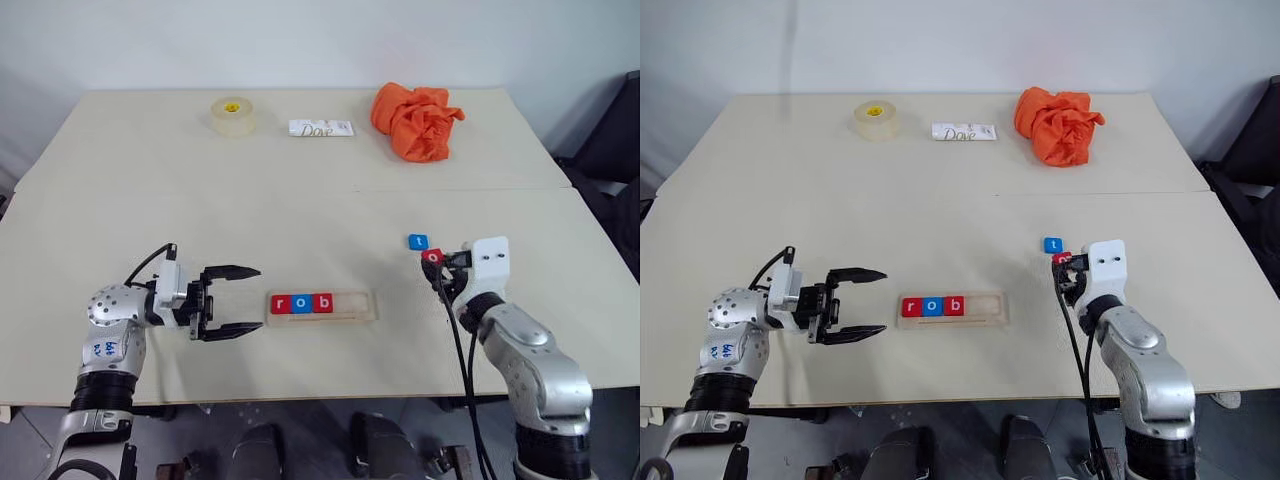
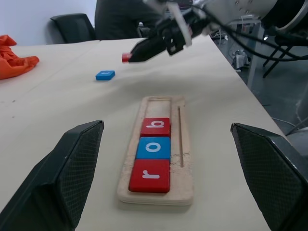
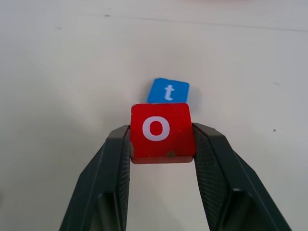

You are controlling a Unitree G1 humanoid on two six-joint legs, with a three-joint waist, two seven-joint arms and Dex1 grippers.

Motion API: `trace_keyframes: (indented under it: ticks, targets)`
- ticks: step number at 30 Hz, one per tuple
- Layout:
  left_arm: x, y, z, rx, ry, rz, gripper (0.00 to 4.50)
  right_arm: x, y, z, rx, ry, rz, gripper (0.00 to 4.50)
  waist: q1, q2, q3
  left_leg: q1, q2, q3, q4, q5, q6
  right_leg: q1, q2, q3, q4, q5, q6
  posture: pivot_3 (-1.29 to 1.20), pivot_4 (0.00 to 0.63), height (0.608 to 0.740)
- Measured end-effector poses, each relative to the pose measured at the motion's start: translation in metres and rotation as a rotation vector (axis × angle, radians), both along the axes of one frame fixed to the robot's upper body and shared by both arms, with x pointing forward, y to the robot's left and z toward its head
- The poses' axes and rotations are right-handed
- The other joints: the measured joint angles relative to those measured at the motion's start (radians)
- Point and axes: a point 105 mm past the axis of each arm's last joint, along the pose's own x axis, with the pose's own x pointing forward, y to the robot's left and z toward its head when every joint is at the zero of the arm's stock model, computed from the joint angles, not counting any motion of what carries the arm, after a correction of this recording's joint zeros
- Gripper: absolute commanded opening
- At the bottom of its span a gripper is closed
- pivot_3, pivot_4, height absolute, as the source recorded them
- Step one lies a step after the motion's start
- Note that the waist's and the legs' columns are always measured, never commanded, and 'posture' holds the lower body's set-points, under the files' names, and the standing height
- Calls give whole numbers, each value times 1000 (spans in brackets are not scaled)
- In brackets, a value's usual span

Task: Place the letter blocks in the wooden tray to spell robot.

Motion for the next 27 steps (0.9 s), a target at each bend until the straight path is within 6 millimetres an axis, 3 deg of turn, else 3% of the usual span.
trace_keyframes:
  ticks: [6,11,20,27]
  targets:
    - [1,-1,-1,1,14,-7,4500,-27,16,-19,58,113,-14,1460,-3,0,0,0,0,0,0,0,0,0,0,0,0,0,0,0,150,740]
    - [3,-4,1,2,12,-16,4500,-31,32,-26,85,151,14,1460,-3,0,0,0,0,0,0,0,0,0,0,0,0,0,0,0,150,740]
    - [7,-7,4,4,5,-27,4500,-30,29,-18,34,132,87,4466,-3,0,0,0,0,0,0,0,0,0,0,0,-1,0,0,0,150,740]
    - [9,-6,2,0,9,-20,4500,-25,5,2,-241,118,366,4466,-3,0,0,0,0,-1,0,0,1,1,0,-1,-1,0,0,0,150,740]
